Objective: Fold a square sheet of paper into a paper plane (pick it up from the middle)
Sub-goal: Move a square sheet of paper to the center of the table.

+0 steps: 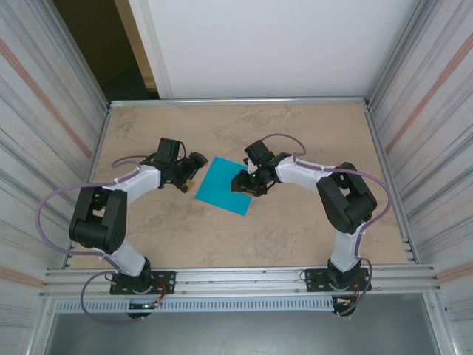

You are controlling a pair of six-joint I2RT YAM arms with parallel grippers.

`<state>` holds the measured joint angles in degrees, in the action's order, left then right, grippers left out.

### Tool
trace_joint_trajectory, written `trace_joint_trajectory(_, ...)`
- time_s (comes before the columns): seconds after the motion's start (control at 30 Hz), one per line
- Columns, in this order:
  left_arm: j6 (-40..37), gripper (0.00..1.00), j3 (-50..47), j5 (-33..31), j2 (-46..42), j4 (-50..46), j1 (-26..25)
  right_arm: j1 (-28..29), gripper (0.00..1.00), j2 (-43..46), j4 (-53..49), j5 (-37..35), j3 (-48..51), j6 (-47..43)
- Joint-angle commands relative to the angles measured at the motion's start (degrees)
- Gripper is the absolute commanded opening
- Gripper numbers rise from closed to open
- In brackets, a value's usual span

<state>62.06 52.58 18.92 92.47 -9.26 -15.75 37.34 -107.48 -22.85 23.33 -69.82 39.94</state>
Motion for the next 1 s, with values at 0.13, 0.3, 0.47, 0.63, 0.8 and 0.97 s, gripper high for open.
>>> trace_joint_trajectory(0.13, -6.6, 0.91, 2.1, 1.1, 1.3, -2.8, 1.3, 4.3, 0.49, -4.7, -11.1, 1.1, -7.3, -8.0)
trace_joint_trajectory(0.3, -9.8, 0.92, 3.5, 1.0, 1.8, -4.4, 1.8, 4.8, 0.49, -7.9, -12.3, -0.9, -7.8, -7.9)
trace_joint_trajectory(0.47, -12.8, 0.94, 4.6, 1.2, 2.0, -5.7, 2.7, 3.6, 0.5, -7.6, -14.2, -3.8, -5.3, -9.5)
trace_joint_trajectory(0.63, -18.5, 0.99, 6.2, 2.9, 2.1, -6.7, 2.9, -0.3, 0.53, -2.5, -17.3, -9.5, 0.6, -11.5)
trace_joint_trajectory(0.8, -21.7, 0.99, 7.9, 4.7, 2.7, -7.5, 2.8, -3.0, 0.54, 3.5, -18.1, -10.8, 3.7, -14.1)
trace_joint_trajectory(0.97, -23.9, 0.99, 9.5, 7.8, 4.0, -6.4, 0.8, -5.0, 0.55, 12.3, -10.2, -11.8, 6.0, -9.3)
